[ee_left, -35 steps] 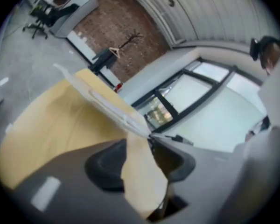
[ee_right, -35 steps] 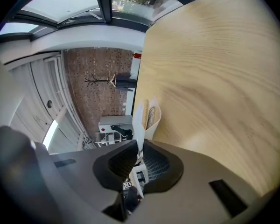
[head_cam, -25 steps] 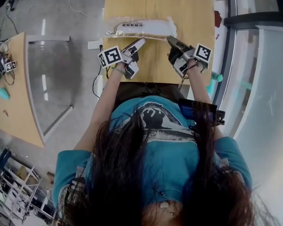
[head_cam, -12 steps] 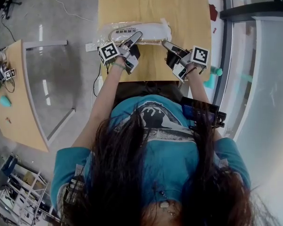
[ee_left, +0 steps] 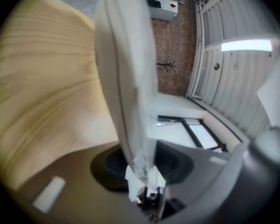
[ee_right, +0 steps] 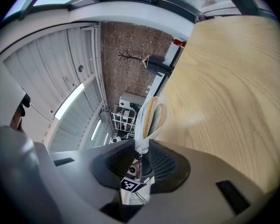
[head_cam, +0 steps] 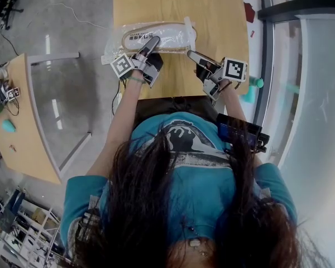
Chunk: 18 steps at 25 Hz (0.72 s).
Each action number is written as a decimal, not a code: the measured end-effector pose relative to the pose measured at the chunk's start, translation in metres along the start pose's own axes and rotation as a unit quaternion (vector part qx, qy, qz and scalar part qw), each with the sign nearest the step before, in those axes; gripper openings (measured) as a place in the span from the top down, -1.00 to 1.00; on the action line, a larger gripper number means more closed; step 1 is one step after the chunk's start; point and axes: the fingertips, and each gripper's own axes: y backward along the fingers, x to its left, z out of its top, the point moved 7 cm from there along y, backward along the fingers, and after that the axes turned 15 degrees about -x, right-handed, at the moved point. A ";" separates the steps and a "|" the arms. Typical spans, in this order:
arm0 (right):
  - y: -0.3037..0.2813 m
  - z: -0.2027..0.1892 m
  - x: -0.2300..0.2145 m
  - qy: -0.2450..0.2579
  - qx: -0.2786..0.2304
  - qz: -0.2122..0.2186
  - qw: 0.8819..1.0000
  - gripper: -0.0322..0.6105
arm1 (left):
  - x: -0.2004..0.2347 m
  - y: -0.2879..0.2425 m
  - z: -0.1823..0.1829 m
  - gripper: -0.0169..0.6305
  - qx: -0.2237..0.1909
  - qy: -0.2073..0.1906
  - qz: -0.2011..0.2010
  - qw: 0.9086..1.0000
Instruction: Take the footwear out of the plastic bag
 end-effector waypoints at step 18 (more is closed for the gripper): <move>0.002 0.034 0.011 0.046 -0.047 0.005 0.998 0.38 | -0.029 0.012 -0.005 0.58 0.044 -0.034 -0.113 0.992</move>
